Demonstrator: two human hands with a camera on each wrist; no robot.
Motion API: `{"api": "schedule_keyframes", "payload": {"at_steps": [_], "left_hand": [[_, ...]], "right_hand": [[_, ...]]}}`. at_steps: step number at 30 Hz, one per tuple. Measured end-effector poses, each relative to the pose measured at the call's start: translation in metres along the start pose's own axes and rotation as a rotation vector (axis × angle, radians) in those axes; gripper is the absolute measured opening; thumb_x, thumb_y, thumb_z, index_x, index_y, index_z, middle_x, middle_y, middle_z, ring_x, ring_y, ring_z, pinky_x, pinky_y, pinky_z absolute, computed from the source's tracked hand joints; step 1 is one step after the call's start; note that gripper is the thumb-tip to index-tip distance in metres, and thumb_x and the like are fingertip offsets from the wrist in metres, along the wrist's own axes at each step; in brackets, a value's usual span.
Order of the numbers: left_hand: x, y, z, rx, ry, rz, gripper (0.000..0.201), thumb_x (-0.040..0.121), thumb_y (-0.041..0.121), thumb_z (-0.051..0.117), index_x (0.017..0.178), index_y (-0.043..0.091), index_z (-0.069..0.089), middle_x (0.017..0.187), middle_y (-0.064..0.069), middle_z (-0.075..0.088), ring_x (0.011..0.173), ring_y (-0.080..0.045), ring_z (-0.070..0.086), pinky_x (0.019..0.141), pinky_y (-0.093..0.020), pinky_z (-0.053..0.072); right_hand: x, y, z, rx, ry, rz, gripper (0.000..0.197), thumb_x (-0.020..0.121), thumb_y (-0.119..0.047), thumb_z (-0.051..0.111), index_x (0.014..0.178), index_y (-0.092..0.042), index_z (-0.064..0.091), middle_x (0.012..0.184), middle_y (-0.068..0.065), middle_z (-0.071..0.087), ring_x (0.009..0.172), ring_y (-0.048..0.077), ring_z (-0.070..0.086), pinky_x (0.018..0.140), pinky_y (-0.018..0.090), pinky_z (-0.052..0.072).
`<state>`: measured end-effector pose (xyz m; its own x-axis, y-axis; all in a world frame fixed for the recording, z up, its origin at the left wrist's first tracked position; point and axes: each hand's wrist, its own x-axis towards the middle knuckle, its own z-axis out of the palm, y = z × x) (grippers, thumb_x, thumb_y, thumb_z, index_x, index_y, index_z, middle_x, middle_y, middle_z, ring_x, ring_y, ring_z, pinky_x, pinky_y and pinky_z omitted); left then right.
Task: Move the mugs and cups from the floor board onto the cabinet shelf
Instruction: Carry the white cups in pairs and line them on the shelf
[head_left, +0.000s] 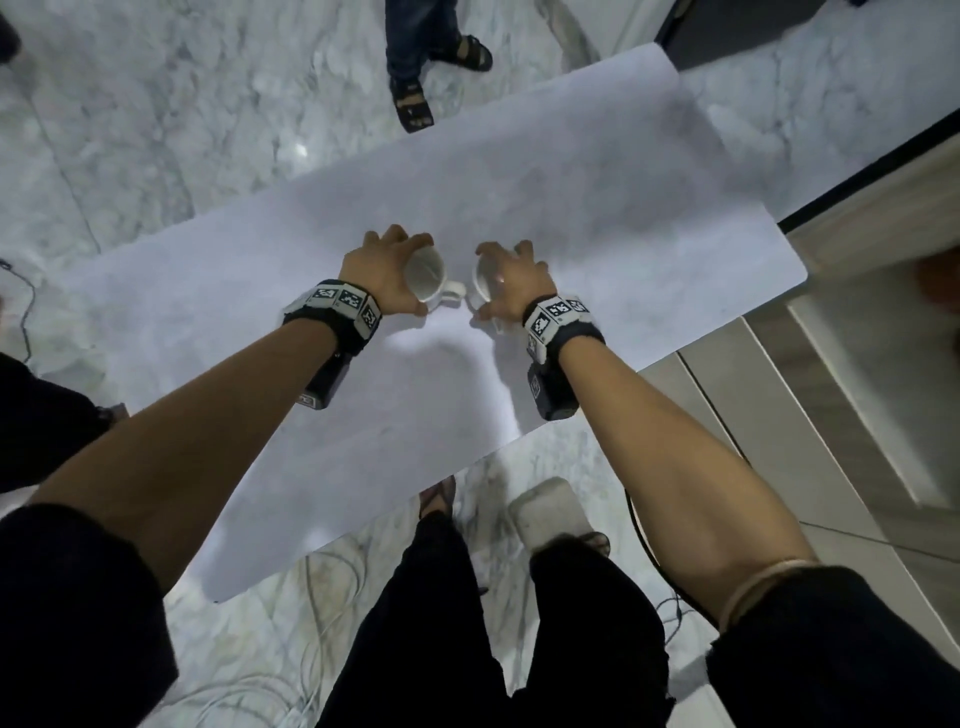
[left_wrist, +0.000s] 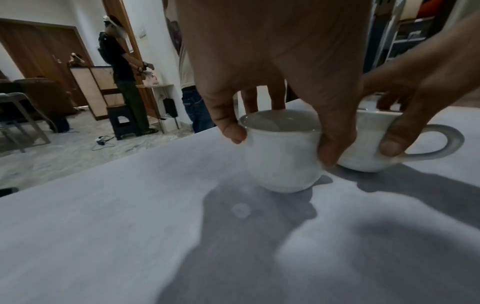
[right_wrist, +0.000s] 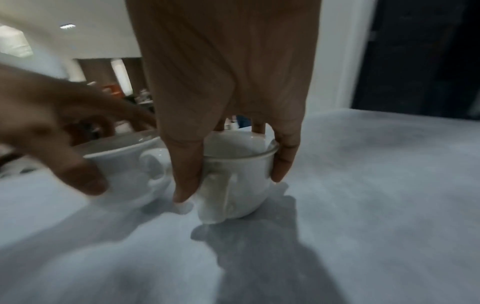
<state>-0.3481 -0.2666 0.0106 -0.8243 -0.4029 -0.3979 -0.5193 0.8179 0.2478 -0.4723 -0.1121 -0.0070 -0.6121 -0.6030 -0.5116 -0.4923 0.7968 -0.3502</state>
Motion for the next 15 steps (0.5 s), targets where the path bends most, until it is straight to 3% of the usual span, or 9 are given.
{"api": "schedule_keyframes", "payload": {"at_steps": [3,6,10,15], "left_hand": [[-0.002,0.037,-0.009,-0.024,-0.011,0.043,0.088,0.058,0.049,0.081,0.135,0.034,0.041,0.131,-0.005,0.048,0.119,-0.036,0.048,0.088,-0.047,0.048],[-0.004,0.095,-0.019,-0.067,-0.033,0.163,0.088,0.057,0.055,0.079,0.134,0.032,0.044,0.128,-0.006,0.051,0.117,-0.034,0.053,0.092,-0.044,0.047],[-0.011,0.194,-0.041,-0.083,-0.037,0.366,0.086,0.053,0.061,0.071,0.130,0.032,0.048,0.123,-0.002,0.055,0.113,-0.029,0.057,0.092,-0.038,0.047],[-0.032,0.322,-0.084,-0.105,-0.004,0.636,0.089,0.057,0.059,0.075,0.135,0.027,0.048,0.132,0.000,0.054,0.120,-0.027,0.055,0.097,-0.036,0.043]], "right_hand": [[-0.026,0.044,-0.018,0.182,0.044,0.094,0.091,0.059,-0.035,0.086,0.136,-0.042,0.038,0.130,0.011,0.034,0.118,0.042,0.047,0.103,0.044,0.044],[-0.066,0.091,-0.049,0.209,0.114,0.190,0.089,0.060,-0.036,0.085,0.136,-0.043,0.039,0.129,0.011,0.035,0.118,0.041,0.048,0.104,0.041,0.042],[-0.137,0.154,-0.105,0.222,0.200,0.331,0.089,0.061,-0.036,0.085,0.137,-0.042,0.039,0.132,0.014,0.034,0.117,0.042,0.050,0.106,0.042,0.041],[-0.251,0.213,-0.185,0.217,0.403,0.488,0.093,0.060,-0.034,0.086,0.140,-0.041,0.039,0.130,0.015,0.037,0.119,0.038,0.050,0.104,0.035,0.040]]}}
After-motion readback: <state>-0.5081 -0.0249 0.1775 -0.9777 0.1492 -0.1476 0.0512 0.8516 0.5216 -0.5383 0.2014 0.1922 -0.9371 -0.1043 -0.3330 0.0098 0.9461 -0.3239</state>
